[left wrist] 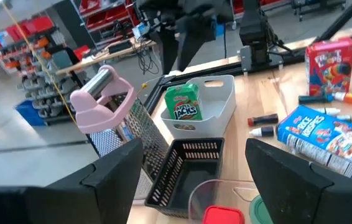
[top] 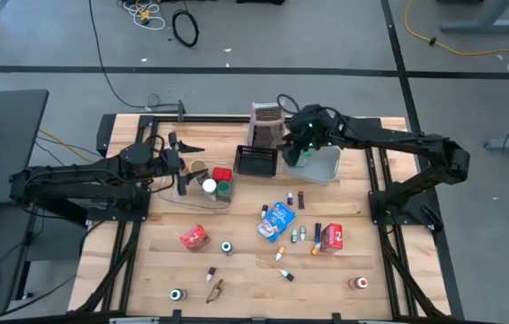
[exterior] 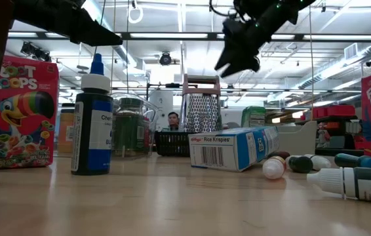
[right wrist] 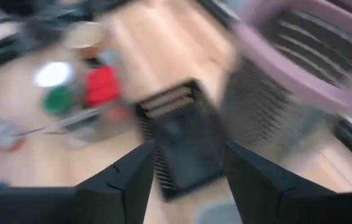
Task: Pick & Place Kitchen Items
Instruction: Put the blue cereal box into the gray bin
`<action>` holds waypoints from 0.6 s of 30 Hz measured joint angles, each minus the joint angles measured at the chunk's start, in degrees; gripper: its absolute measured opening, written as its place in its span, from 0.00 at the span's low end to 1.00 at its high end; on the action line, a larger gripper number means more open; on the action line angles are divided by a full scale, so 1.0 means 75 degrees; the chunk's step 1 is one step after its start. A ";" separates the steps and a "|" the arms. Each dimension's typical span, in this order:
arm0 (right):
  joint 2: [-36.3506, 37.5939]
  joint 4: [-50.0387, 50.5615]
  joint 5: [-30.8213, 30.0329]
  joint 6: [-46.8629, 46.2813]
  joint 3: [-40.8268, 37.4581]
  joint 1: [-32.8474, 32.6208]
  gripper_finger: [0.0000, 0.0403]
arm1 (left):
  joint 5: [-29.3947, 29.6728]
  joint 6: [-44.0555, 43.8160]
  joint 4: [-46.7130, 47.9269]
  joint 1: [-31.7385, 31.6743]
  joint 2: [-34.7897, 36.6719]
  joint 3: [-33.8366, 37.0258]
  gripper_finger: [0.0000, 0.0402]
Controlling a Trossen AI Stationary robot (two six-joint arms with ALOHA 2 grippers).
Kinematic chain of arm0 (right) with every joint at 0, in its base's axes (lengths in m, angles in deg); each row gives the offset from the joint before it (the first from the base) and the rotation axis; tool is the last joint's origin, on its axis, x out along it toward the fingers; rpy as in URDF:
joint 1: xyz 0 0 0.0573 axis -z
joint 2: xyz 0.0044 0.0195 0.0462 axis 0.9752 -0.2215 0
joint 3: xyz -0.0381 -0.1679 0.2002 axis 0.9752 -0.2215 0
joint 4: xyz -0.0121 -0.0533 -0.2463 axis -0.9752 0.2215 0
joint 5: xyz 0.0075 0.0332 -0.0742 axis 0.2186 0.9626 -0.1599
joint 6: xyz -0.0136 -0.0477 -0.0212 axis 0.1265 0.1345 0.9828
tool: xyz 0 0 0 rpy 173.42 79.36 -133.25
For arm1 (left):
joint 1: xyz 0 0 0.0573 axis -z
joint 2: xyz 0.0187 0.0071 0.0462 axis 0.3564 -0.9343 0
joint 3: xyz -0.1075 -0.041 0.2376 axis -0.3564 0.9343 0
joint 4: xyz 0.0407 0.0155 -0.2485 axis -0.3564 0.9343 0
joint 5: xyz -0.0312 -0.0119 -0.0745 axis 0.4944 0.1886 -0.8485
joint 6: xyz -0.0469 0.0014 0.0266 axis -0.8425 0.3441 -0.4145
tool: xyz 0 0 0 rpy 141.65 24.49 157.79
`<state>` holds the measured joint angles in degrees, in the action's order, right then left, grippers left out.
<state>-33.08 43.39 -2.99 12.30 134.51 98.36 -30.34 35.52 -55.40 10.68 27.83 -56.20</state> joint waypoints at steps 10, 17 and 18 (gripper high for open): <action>0.0006 -0.0126 0.0840 -0.0631 -0.0346 -0.1378 0.47 | 0.0000 -0.0164 0.0000 -0.0001 -0.0001 0.0000 0.72; 0.0006 -0.0130 0.0827 -0.1436 -0.0894 -0.2032 0.48 | -0.0002 -0.0255 0.0000 -0.0001 0.0000 0.0000 0.72; 0.0006 -0.0131 0.0796 -0.1335 -0.1014 -0.2090 0.49 | 0.0000 -0.0259 0.0000 -0.0001 0.0000 0.0000 0.72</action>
<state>-33.04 42.41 2.98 2.29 126.91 82.69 -30.34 33.57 -55.40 10.67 27.83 -56.20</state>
